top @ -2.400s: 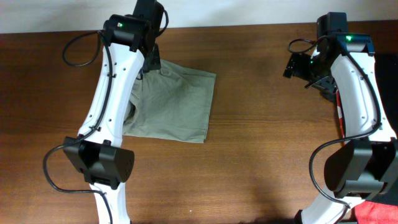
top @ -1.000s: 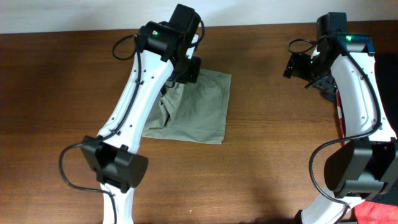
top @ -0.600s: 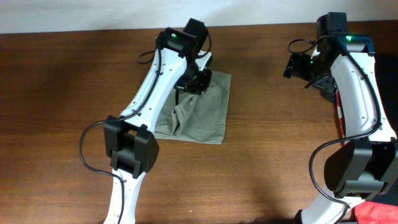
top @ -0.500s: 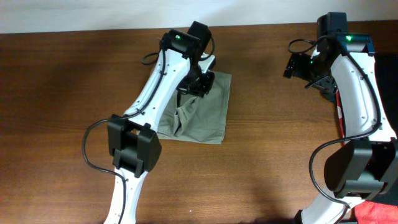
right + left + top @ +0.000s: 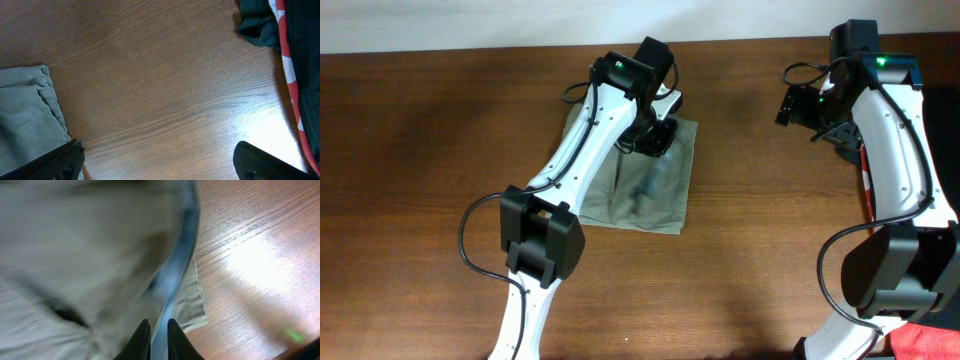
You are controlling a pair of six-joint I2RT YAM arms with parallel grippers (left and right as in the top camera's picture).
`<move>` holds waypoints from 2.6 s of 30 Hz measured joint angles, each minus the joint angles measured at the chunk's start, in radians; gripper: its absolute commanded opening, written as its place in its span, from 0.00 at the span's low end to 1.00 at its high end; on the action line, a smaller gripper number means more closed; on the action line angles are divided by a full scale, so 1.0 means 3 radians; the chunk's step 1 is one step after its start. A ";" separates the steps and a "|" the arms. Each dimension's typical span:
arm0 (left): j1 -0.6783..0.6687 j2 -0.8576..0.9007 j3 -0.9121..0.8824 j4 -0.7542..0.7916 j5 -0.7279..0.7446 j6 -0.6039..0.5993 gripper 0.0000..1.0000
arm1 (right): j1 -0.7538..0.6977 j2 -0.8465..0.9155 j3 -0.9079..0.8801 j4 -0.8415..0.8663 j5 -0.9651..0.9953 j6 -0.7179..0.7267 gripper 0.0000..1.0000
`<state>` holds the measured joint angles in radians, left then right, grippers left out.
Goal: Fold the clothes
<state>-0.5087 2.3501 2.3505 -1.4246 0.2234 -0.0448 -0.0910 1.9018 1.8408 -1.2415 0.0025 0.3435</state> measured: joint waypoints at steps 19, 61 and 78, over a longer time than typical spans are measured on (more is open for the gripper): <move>0.0292 0.0000 0.0000 0.0093 -0.0163 0.0011 0.99 | 0.0000 0.0000 0.0000 0.0000 -0.0001 0.0000 0.99; 0.1354 -0.0003 -0.0951 0.0604 -0.0944 0.0010 0.99 | 0.1177 0.0529 -0.0009 0.1202 -0.1064 0.0177 0.04; 0.1354 -0.0003 -0.0951 0.0643 -0.0932 0.0010 0.99 | 0.1127 0.1480 0.0037 0.1503 -0.0872 0.0043 0.04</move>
<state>-0.1024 2.3493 2.0651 -1.2316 -0.0563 -0.0418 0.2470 2.3459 1.8519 -0.7906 -0.2592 0.3565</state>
